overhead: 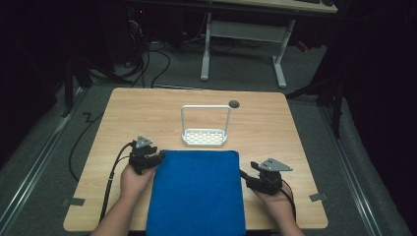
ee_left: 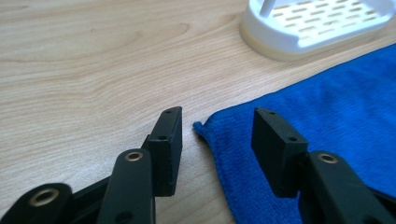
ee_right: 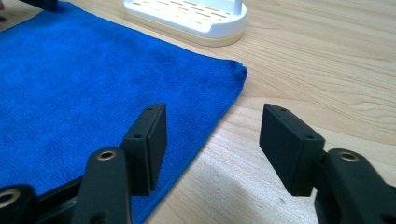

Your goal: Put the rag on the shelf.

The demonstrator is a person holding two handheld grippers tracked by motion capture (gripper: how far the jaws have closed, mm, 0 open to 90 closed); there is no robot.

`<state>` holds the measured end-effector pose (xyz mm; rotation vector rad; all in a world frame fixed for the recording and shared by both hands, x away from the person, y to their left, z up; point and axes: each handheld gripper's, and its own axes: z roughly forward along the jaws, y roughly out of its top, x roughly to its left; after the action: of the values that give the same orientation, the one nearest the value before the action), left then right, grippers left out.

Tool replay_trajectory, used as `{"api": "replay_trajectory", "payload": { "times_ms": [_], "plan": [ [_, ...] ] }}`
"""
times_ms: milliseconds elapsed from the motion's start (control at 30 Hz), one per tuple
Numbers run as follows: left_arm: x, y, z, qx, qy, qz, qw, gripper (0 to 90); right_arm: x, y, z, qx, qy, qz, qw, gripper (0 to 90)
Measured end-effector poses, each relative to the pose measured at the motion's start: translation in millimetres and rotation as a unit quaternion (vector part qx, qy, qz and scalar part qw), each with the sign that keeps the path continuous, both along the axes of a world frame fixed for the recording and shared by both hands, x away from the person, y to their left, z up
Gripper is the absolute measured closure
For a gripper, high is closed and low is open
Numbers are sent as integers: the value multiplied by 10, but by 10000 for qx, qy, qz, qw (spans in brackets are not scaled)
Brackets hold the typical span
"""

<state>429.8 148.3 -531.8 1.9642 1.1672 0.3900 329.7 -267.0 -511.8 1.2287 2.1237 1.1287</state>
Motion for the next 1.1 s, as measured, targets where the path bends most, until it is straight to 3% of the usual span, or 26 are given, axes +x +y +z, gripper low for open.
{"api": "replay_trajectory", "payload": {
  "times_ms": [200,333,400,500,633,667,767,800,1100],
  "plan": [
    [36,-103,-7,307,-7,-118,9995,572,50,53,-8,-25,29,23,10000,460],
    [23,-88,-14,212,8,-177,9996,591,131,108,-14,-16,63,-21,10000,465],
    [19,-99,-15,243,-19,-194,9995,600,182,129,-28,78,141,-22,9999,477],
    [11,-109,-17,331,-64,-172,9993,620,282,158,-41,-117,189,-112,9997,485],
    [-5,-126,-17,389,-101,-179,9990,661,435,150,-20,-57,252,-232,9994,500],
    [-7,-124,-18,381,-99,-192,9990,669,559,156,-22,-78,295,-291,9991,503],
    [-1,-111,-17,355,-83,-175,9992,701,679,173,-40,-31,456,-319,9984,503],
    [6,-99,-18,292,-48,-163,9994,707,767,219,-68,-115,582,-299,9978,501],
    [-1,-109,-18,347,-74,-137,9993,764,827,312,-175,-377,653,-471,9960,525]
  ]
}}
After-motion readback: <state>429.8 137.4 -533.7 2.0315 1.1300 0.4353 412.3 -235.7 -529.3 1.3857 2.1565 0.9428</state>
